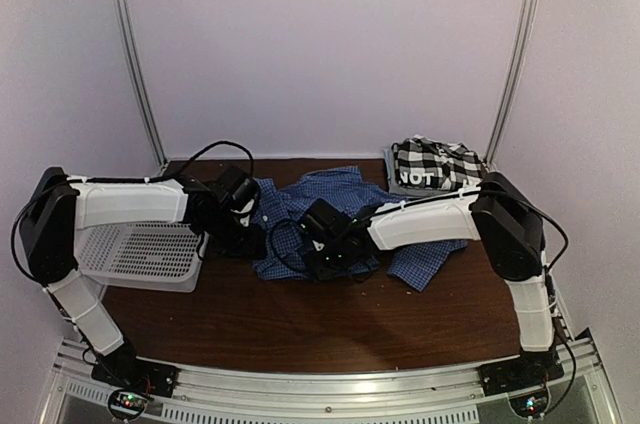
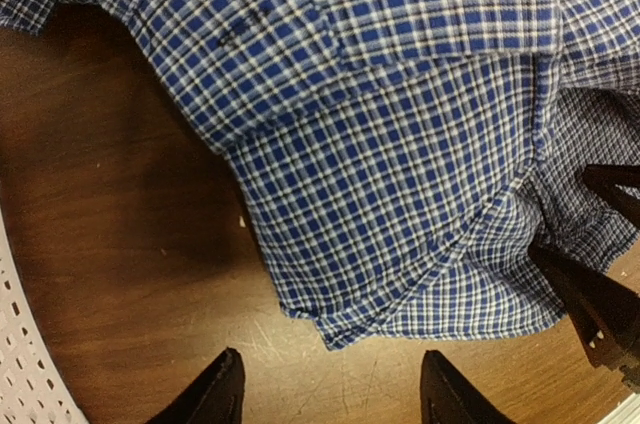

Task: Fold and stack the long sleeve shirts
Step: Flatten out the crumpled shirt at the center of the board.

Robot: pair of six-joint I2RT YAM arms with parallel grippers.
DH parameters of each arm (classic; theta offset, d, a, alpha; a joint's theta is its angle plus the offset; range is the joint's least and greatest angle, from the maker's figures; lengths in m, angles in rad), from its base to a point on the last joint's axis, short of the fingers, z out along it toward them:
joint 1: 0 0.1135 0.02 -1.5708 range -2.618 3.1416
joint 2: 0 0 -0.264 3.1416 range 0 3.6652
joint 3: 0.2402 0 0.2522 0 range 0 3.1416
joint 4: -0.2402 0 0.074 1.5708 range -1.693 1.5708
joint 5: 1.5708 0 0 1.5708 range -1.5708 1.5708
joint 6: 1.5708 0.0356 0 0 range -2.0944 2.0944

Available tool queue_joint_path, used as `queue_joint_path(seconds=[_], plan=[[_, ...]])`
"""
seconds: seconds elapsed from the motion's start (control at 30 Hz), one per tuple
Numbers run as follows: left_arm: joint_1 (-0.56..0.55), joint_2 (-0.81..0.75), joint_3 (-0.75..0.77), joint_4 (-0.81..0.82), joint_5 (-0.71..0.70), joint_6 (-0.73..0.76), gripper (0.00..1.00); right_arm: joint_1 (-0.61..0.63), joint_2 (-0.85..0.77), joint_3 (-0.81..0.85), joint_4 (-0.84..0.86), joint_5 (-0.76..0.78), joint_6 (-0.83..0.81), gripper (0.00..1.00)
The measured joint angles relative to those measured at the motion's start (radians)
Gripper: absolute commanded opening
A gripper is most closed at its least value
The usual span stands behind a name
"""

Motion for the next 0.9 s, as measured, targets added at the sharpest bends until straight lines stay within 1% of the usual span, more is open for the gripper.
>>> queue_joint_path(seconds=[0.27, 0.33, 0.4, 0.43, 0.47, 0.53, 0.6, 0.67, 0.7, 0.9], plan=[[0.000, 0.100, -0.002, 0.083, -0.006, -0.005, 0.59, 0.007, 0.013, 0.002, 0.018, 0.023, 0.008, 0.51], [0.000, 0.118, -0.005, 0.093, -0.006, -0.005, 0.58, 0.007, 0.015, 0.003, 0.021, 0.029, 0.009, 0.48], [-0.001, 0.126, -0.013, 0.103, -0.003, -0.005, 0.54, 0.007, 0.015, 0.003, 0.022, 0.033, 0.013, 0.44], [-0.003, 0.127, -0.020, 0.109, -0.001, -0.005, 0.51, 0.007, 0.015, 0.003, 0.022, 0.035, 0.016, 0.42], [-0.004, 0.127, -0.027, 0.115, 0.000, -0.005, 0.45, 0.007, 0.015, 0.003, 0.022, 0.037, 0.020, 0.40], [-0.006, 0.129, -0.032, 0.119, 0.004, -0.009, 0.31, 0.007, 0.015, 0.003, 0.022, 0.039, 0.024, 0.38], [-0.010, 0.135, -0.037, 0.127, 0.008, -0.017, 0.15, 0.004, 0.015, 0.005, 0.021, 0.040, 0.032, 0.37], [-0.012, 0.138, -0.042, 0.131, 0.011, -0.013, 0.03, -0.001, 0.015, 0.005, 0.022, 0.040, 0.037, 0.37], [-0.013, 0.138, -0.043, 0.132, 0.011, -0.014, 0.00, -0.003, 0.015, 0.005, 0.022, 0.039, 0.039, 0.38], [-0.013, 0.138, -0.048, 0.132, 0.014, -0.011, 0.00, -0.029, 0.011, -0.009, 0.052, 0.000, 0.060, 0.37]])
